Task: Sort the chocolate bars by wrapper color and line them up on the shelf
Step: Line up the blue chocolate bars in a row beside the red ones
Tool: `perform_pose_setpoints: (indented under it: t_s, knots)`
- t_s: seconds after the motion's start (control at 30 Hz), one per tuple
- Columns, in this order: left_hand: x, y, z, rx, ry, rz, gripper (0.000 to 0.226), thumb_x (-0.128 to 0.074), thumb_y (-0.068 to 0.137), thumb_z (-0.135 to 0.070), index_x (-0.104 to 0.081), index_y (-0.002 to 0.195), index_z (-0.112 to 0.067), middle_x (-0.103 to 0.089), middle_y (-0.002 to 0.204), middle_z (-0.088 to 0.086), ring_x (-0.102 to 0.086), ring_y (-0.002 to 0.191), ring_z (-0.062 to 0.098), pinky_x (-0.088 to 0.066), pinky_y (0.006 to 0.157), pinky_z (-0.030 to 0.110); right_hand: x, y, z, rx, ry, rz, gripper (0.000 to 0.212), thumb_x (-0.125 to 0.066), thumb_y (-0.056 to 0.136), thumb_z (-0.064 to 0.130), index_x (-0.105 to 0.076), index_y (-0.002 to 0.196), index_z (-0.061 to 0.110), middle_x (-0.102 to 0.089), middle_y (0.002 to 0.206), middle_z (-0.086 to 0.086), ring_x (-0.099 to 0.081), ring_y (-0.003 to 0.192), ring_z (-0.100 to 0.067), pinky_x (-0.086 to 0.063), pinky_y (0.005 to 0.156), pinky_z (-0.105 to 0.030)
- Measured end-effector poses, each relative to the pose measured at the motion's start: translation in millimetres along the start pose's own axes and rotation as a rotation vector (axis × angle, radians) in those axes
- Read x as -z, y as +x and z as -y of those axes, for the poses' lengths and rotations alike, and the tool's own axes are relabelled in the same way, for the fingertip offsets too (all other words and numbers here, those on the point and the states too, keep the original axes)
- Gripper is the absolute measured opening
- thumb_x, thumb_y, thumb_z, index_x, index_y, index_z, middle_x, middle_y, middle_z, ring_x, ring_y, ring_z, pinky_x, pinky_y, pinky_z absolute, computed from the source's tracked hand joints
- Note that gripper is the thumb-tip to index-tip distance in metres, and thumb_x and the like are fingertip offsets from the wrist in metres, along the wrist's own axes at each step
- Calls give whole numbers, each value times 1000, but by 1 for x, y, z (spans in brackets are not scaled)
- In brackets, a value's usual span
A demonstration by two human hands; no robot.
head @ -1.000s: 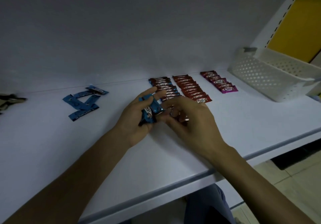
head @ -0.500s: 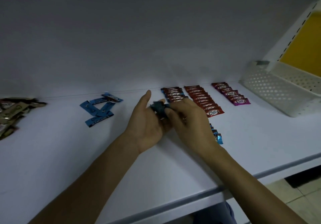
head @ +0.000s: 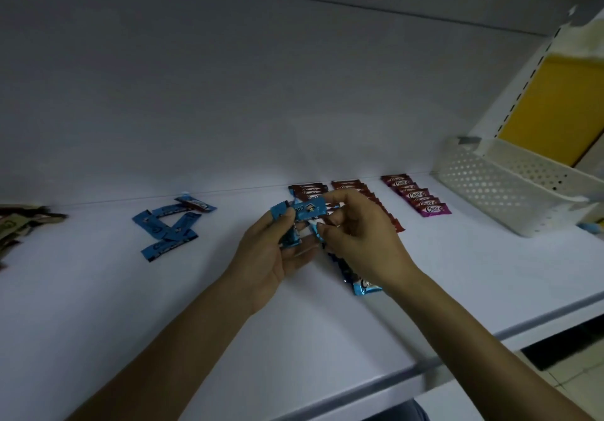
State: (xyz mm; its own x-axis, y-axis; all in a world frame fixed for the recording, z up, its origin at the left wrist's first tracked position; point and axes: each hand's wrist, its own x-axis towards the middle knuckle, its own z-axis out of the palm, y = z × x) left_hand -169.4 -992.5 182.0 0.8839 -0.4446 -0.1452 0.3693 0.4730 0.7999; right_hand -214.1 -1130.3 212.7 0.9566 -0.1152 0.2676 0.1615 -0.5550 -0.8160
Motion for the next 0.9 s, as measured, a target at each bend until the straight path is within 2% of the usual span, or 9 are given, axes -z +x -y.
perform_pose_setpoints:
  t_s: [0.13,0.3,0.43,0.5,0.63,0.7,0.77,0.83,0.9]
  knots:
    - [0,1,-1,-43,20,-86,25,-49,97,-18,-60,119,-12,-73,100,8,-73,82,18,-58,60,27,4,-2,1,-123,102,10,29,-59,90,3,-56,115,20,-60,77,-5,-66,74,-25,-57,63,-24]
    - [1,2,1,-25,17,-148,19,-52,97,-19,-63,111,-12,-75,90,7,-73,80,18,-58,57,27,11,-7,3,-186,166,-3,16,-57,92,8,-63,88,22,-68,83,-9,-65,70,-15,-55,60,-21]
    - [3,4,2,-47,60,-203,13,-57,93,-18,-63,104,-13,-69,86,6,-69,67,12,-55,51,25,17,-11,0,-245,288,-27,10,-57,92,9,-65,87,9,-68,81,-10,-62,60,-8,-51,56,-17]
    - [2,4,3,-68,106,-217,18,-60,92,-17,-60,110,-17,-65,86,5,-62,63,11,-51,48,22,19,-12,-2,-251,303,-32,9,-58,92,11,-65,87,7,-68,80,-7,-61,59,-5,-49,55,-15]
    - [1,2,6,-141,302,-192,28,-66,87,-18,-56,111,-25,-63,76,2,-52,50,5,-41,43,18,18,-15,-4,-204,287,-50,10,-62,90,16,-68,82,12,-68,81,-11,-60,64,0,-45,58,-11]
    - [-1,0,7,-185,432,-162,19,-67,85,-20,-61,103,-20,-60,66,-2,-51,50,4,-39,45,18,19,-16,-6,-173,259,-33,11,-62,90,17,-70,83,18,-69,79,-5,-62,68,-4,-46,63,-15]
    - [-2,-2,9,-226,511,-143,10,-66,86,-19,-64,96,-17,-60,60,-7,-51,51,2,-39,45,17,22,-18,-7,-136,230,-19,12,-62,91,14,-72,95,17,-68,78,8,-63,72,-2,-48,65,-15]
    - [-5,-4,11,-241,522,-140,8,-63,89,-13,-63,96,-17,-64,64,-8,-55,52,-1,-40,43,16,28,-21,-10,-119,216,-21,18,-61,90,10,-70,106,13,-67,78,14,-65,75,-1,-49,65,-13]
    - [-7,-6,12,-242,536,-135,10,-61,91,-11,-63,99,-16,-67,72,-3,-58,52,-2,-41,41,15,37,-26,-13,-145,240,-11,14,-61,91,9,-69,101,12,-69,76,11,-66,72,-3,-48,60,-13]
